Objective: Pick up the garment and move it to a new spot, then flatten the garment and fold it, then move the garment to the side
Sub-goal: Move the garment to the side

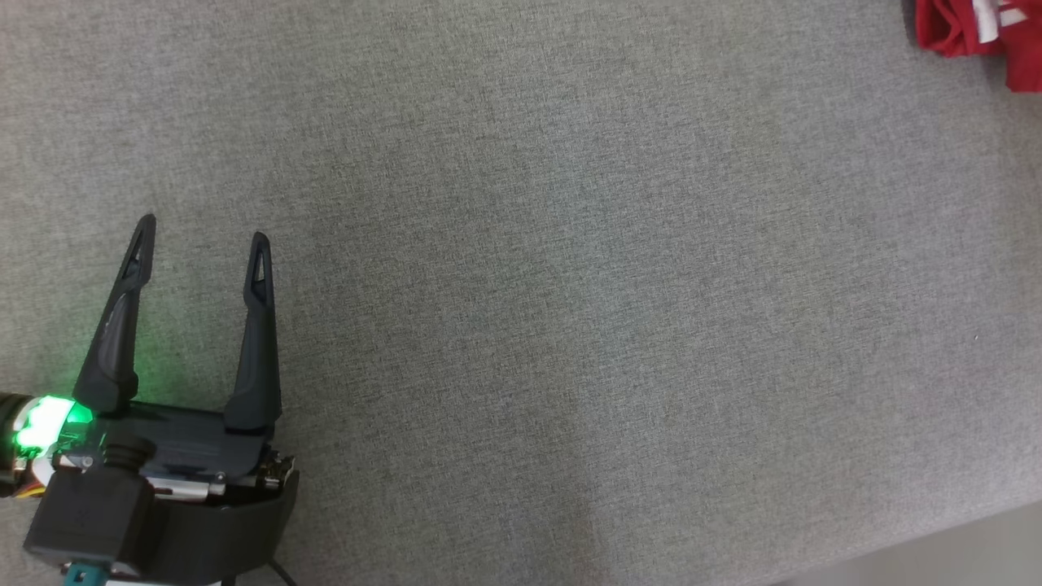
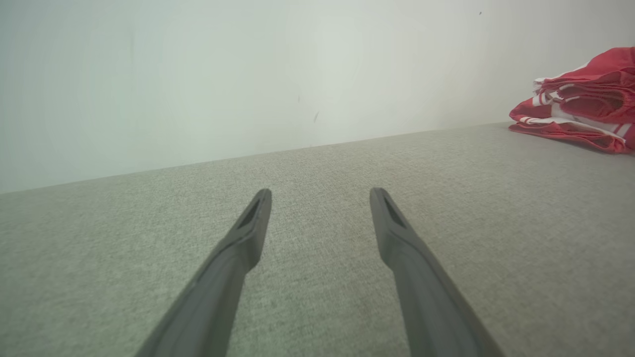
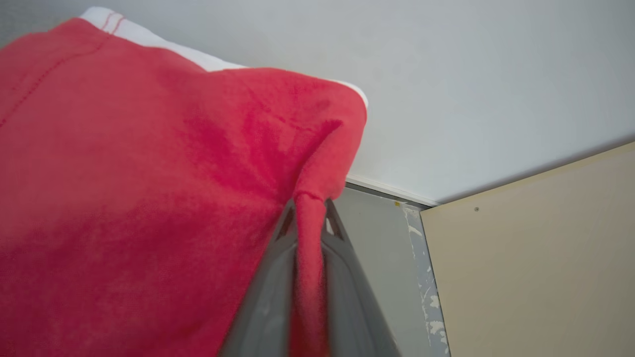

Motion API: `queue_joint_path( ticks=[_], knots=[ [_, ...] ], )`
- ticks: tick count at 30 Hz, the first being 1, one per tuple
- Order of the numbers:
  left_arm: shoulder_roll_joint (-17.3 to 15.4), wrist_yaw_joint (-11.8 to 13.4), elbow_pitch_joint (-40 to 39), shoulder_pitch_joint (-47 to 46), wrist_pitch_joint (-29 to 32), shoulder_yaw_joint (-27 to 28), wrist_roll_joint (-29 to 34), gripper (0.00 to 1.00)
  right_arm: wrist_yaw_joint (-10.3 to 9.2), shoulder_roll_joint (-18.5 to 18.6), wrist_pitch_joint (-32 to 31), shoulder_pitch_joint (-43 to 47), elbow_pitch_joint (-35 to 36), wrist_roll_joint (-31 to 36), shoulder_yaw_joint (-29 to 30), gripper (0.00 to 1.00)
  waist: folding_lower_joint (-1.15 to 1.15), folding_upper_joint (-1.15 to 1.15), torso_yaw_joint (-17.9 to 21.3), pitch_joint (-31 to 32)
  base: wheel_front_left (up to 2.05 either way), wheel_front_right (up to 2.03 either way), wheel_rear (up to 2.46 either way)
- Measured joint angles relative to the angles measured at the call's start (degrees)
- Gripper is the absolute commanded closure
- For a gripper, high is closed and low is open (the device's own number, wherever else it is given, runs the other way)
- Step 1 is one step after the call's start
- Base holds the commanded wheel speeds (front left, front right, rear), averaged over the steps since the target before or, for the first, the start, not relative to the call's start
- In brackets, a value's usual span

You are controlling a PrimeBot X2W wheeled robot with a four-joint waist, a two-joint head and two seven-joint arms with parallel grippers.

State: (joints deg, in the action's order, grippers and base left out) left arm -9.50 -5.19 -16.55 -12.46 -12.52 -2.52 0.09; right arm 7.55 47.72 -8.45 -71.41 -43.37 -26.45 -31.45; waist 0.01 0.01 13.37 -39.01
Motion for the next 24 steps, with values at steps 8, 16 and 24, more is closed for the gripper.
queue_joint_path(
  ticks=[8, 16, 24],
  knots=[
    [-0.11, 0.47, -0.19, -0.3, 0.0, -0.32, -0.1, 0.0, 0.0, -0.22, 3.04, -4.03, -4.86, 2.3, -2.49, 0.0, 0.0, 0.0, -0.04, -0.81, 0.0, 0.0, 0.0],
    [0.07, 1.23, 1.87, -0.13, -1.02, 0.16, -1.33, 0.0, 0.0, -2.26, 8.7, -6.67, -6.75, 3.12, -2.3, 0.0, 0.0, -0.01, -0.23, 0.82, 0.0, 0.0, 0.0],
    [1.01, 2.18, 4.97, 1.46, -1.8, 0.34, -2.6, 0.0, 0.0, -5.66, 14.8, -5.89, -4.33, 0.13, -1.93, 0.0, 0.0, 0.0, -0.82, 5.03, 0.0, 0.0, 0.0]
  ],
)
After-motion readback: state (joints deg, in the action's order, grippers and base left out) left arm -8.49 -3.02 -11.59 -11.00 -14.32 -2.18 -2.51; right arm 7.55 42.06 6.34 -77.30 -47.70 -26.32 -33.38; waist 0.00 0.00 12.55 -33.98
